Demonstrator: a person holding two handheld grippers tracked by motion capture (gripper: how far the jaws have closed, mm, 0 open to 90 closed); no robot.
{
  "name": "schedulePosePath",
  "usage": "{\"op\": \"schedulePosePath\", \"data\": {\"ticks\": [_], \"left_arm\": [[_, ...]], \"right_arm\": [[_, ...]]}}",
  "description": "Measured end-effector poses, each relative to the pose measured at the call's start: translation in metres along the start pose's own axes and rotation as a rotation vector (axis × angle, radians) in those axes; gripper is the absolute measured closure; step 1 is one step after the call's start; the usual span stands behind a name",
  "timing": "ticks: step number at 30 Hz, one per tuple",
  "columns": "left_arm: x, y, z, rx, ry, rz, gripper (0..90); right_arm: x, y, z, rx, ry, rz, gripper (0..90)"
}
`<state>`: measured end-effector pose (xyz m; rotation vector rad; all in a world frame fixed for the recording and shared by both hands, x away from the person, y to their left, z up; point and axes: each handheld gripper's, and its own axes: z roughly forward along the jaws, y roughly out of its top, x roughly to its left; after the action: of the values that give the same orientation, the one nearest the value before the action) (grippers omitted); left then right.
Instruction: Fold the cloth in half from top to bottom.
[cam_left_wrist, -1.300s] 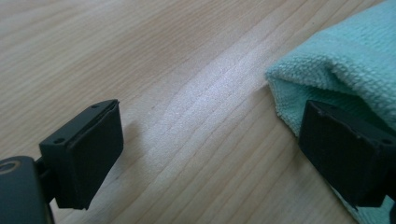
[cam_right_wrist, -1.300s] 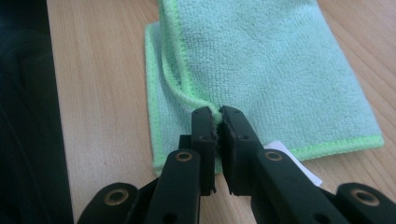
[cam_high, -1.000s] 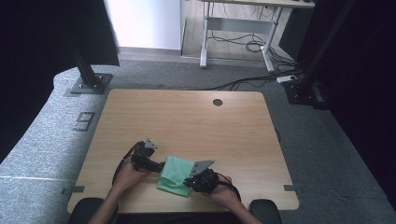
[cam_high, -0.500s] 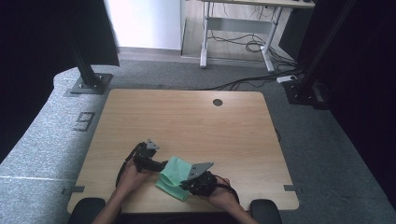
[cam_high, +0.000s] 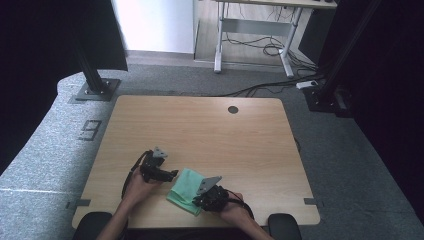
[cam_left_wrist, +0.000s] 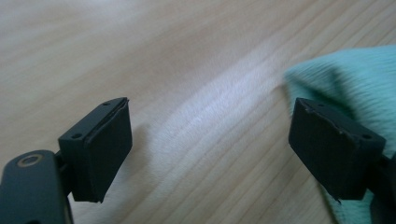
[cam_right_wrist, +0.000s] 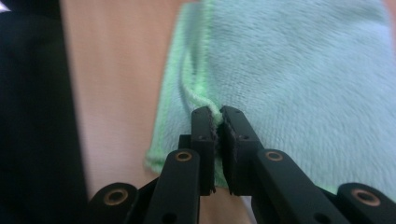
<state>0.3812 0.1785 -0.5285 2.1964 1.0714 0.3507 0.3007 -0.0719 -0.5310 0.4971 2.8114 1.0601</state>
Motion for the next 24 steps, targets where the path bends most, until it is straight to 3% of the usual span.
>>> {"op": "schedulePosePath", "data": {"ticks": [4, 11, 16, 21, 24], "left_arm": [[-0.002, 0.003, -0.006, -0.046, -0.033, -0.013, 14.0], [-0.016, 0.001, 0.009, 0.010, -0.060, 0.022, 13.4], [-0.023, -0.001, 0.018, 0.037, -0.035, 0.060, 13.0], [-0.025, -0.003, 0.018, 0.027, -0.024, 0.062, 13.9], [-0.026, -0.003, 0.018, 0.028, -0.017, 0.057, 13.9]], "right_arm": [[-0.020, -0.001, -0.002, 0.006, -0.051, 0.026, 82.5], [-0.051, -0.008, -0.008, -0.015, -0.104, 0.120, 79.9], [-0.049, -0.011, -0.014, -0.046, -0.108, 0.150, 69.5], [-0.039, -0.009, -0.015, -0.039, -0.125, 0.120, 81.3], [-0.034, -0.005, -0.019, -0.051, -0.130, 0.104, 83.8]]}}
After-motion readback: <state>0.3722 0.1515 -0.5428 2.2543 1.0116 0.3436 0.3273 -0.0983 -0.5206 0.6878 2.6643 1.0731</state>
